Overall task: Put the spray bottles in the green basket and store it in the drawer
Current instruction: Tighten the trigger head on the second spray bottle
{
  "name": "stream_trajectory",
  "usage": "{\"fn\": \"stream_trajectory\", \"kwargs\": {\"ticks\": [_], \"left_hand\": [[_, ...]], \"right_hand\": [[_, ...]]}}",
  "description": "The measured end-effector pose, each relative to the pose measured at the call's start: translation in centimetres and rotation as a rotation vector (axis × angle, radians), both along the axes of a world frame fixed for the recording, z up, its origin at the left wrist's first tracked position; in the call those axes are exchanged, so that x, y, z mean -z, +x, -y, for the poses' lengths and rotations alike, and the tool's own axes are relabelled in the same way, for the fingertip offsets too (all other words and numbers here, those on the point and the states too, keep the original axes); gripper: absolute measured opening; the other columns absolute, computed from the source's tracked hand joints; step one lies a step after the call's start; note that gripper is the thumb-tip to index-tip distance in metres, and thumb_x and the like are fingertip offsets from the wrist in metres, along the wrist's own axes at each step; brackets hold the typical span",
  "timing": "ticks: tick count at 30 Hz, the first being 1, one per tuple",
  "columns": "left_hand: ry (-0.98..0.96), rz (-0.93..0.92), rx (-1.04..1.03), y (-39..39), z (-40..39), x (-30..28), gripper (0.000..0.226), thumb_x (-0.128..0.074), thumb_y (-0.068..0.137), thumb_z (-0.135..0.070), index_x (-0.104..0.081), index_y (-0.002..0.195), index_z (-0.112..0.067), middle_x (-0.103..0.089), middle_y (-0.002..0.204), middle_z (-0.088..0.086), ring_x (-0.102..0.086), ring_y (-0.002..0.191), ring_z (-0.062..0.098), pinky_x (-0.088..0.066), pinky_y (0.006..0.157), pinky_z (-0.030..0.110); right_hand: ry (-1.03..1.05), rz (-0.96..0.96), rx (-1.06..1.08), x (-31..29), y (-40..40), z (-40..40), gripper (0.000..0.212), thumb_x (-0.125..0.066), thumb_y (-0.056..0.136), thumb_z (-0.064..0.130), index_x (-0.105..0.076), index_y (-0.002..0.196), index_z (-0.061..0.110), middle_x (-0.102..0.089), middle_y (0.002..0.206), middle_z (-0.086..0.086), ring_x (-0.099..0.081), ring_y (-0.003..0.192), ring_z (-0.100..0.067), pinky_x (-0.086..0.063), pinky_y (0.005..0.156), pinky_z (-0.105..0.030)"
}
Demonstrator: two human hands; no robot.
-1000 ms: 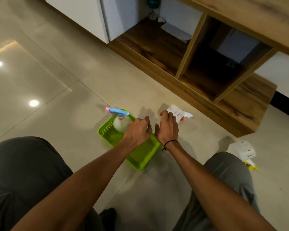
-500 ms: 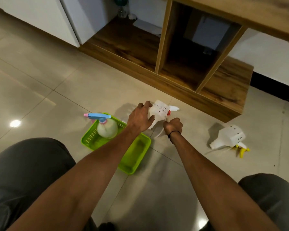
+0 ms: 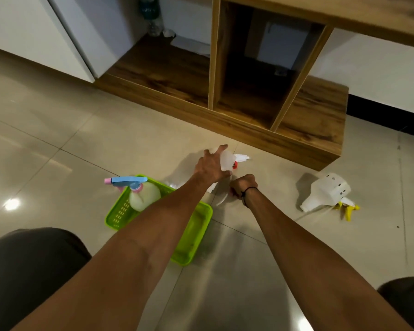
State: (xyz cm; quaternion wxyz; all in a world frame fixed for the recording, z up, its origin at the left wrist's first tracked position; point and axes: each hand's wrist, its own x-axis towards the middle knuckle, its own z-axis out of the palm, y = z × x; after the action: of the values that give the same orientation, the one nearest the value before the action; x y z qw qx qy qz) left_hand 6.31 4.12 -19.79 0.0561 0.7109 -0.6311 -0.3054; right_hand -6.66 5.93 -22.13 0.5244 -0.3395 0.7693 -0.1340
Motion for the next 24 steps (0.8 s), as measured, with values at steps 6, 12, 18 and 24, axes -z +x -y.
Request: {"fn": "stream_trajectory", "kwargs": {"ticks": [6, 12, 18, 24], "left_hand": [[-0.017, -0.201, -0.264, 1.0, -0.6, -0.1, 0.076, -0.089, 0.076, -0.046, -0.042, 0.132, -0.024, -0.067, 0.112, 0.01, -0.068, 0.11, 0.037, -0.055, 0.09, 0.041], [0.052, -0.481, -0.623, 2.7, -1.3, -2.3, 0.085, -0.089, 0.072, -0.056, -0.041, 0.133, -0.023, -0.066, 0.124, 0.013, -0.069, 0.115, 0.037, -0.065, 0.091, 0.05], [0.161, -0.74, -0.771, 3.5, -1.9, -3.9, 0.08, -0.09, 0.072, -0.052, -0.042, 0.128, -0.02, -0.06, 0.13, 0.012, -0.071, 0.11, 0.031, -0.069, 0.072, 0.051], [0.256, -0.898, -0.84, 4.3, -2.9, -3.2, 0.082, -0.086, 0.08, -0.049, -0.038, 0.137, -0.014, -0.057, 0.129, 0.012, -0.071, 0.111, 0.034, -0.066, 0.086, 0.056]], "right_hand": [[-0.004, 0.058, 0.052, -0.8, -0.6, -0.3, 0.029, -0.067, 0.085, -0.014, -0.066, 0.113, -0.016, -0.07, 0.111, -0.032, -0.069, 0.083, -0.039, -0.064, 0.084, -0.057], [-0.14, 0.065, 0.093, -5.0, -1.9, -0.3, 0.019, -0.069, 0.086, -0.01, -0.074, 0.103, -0.005, -0.074, 0.11, -0.023, -0.076, 0.092, -0.043, -0.066, 0.076, -0.053], [-0.368, 0.045, 0.055, -8.6, -3.0, -0.8, 0.02, -0.059, 0.089, -0.013, -0.065, 0.082, 0.005, -0.075, 0.092, -0.023, -0.071, 0.057, -0.027, -0.068, 0.067, -0.046], [-0.529, 0.116, 0.041, -11.0, -3.5, -1.3, 0.01, -0.058, 0.097, -0.013, -0.065, 0.1, -0.006, -0.071, 0.086, -0.016, -0.074, 0.07, -0.028, -0.067, 0.064, -0.036]]}}
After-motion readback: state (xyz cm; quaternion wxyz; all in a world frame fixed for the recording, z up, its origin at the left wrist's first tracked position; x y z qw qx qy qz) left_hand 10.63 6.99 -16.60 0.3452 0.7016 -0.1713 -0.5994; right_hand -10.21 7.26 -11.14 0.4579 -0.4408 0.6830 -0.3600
